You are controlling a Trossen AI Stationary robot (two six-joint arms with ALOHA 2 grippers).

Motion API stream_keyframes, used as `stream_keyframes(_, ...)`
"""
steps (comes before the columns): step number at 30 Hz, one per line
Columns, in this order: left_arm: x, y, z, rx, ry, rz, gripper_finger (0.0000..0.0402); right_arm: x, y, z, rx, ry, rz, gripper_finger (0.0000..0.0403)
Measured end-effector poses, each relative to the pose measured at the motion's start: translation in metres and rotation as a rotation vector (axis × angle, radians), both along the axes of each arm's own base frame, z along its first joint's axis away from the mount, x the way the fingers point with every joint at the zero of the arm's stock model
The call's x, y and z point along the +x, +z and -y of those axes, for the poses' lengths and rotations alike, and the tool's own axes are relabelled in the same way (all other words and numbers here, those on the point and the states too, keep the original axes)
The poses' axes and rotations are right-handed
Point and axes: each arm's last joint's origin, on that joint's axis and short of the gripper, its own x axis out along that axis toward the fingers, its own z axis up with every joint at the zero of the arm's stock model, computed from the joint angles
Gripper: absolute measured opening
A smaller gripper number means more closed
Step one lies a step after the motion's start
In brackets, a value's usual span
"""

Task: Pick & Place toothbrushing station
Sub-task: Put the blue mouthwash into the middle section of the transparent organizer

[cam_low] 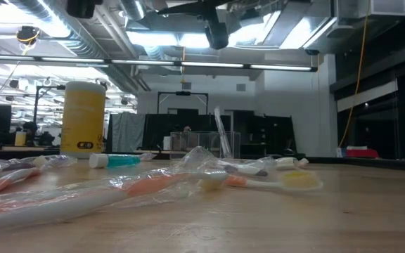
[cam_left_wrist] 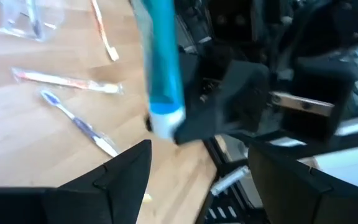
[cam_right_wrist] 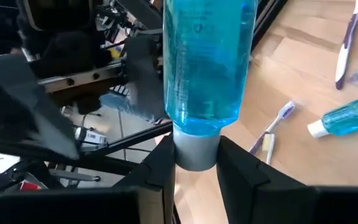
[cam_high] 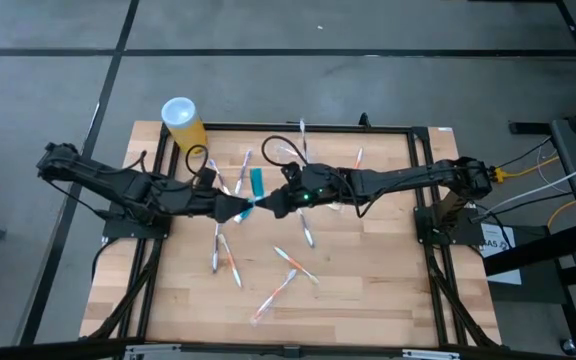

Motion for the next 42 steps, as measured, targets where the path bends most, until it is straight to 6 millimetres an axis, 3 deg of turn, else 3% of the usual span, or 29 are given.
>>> stream_keyframes(16, 0.026, -0.008, -0.010, 0.059, 0.095, 0.006, 0.0250, 0.000, 0.004, -0.009, 0.020, 0.049, 0.039, 0.0089)
stream_keyframes(21, 0.027, -0.006, -0.016, 0.071, 0.108, 0.024, 0.0190, 0.000, 0.004, -0.012, 0.017, 0.049, 0.039, 0.0089)
stream_keyframes(27, 0.030, -0.007, -0.020, 0.046, 0.078, 0.023, 0.0055, 0.000, 0.004, -0.011, 0.005, 0.026, 0.038, 0.0089)
stream_keyframes(35, 0.023, 0.000, -0.024, 0.071, 0.142, 0.053, 0.0048, 0.001, 0.008, -0.011, -0.042, 0.042, 0.090, 0.0091)
stream_keyframes(42, 0.014, 0.008, -0.048, 0.115, 0.268, 0.069, 0.0048, 0.000, 0.010, -0.023, 0.065, 0.109, 0.087, 0.0241)
